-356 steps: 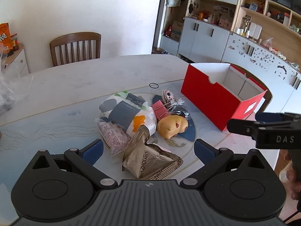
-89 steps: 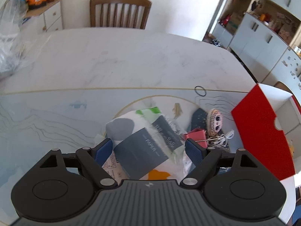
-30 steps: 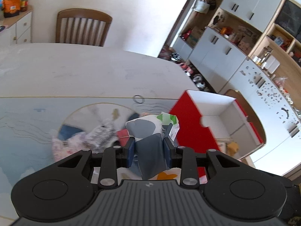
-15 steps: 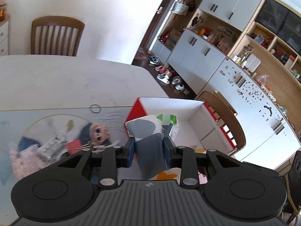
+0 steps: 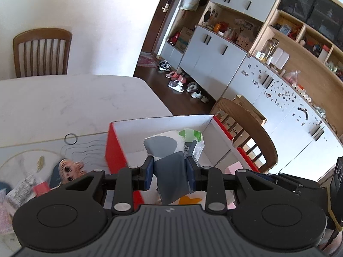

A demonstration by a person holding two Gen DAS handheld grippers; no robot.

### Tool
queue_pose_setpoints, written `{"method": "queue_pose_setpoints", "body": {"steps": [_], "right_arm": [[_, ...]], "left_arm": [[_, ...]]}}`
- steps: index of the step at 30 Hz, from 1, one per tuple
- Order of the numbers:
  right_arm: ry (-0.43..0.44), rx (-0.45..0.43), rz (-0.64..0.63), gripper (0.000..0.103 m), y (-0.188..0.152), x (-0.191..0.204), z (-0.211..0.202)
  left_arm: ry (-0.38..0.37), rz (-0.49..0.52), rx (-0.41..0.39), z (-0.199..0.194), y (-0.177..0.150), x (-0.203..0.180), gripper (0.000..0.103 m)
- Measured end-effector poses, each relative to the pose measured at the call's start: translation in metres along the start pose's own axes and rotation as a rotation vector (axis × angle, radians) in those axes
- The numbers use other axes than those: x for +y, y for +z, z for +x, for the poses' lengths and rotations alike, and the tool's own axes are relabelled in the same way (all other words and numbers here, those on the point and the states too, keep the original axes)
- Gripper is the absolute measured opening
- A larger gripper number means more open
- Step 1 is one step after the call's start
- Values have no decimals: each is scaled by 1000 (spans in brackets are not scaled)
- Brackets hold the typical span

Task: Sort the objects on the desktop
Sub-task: 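Carry the plastic bag and pink pad over the red box with both tools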

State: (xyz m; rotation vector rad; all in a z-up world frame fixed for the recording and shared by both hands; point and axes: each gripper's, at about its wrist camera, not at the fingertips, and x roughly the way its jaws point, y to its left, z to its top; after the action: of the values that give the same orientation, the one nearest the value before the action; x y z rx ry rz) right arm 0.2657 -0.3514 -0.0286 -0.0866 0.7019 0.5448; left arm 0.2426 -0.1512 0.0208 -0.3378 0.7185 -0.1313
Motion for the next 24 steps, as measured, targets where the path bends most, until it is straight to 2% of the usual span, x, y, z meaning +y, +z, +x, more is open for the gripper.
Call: {"method": "queue_pose_setpoints", "body": {"steps": [10, 16, 19, 24], "right_arm": [[-6, 46, -14, 41, 5, -30, 24], [-23, 94, -44, 41, 8, -38, 46], [-30, 121, -55, 41, 10, -40, 61], [-24, 178, -94, 41, 14, -38, 86]], "left_arm": [[32, 75, 31, 43, 16, -22, 31], [97, 150, 33, 74, 20, -24, 31], [121, 160, 58, 90, 21, -20, 31], [159, 235, 87, 111, 18, -26, 31]]}}
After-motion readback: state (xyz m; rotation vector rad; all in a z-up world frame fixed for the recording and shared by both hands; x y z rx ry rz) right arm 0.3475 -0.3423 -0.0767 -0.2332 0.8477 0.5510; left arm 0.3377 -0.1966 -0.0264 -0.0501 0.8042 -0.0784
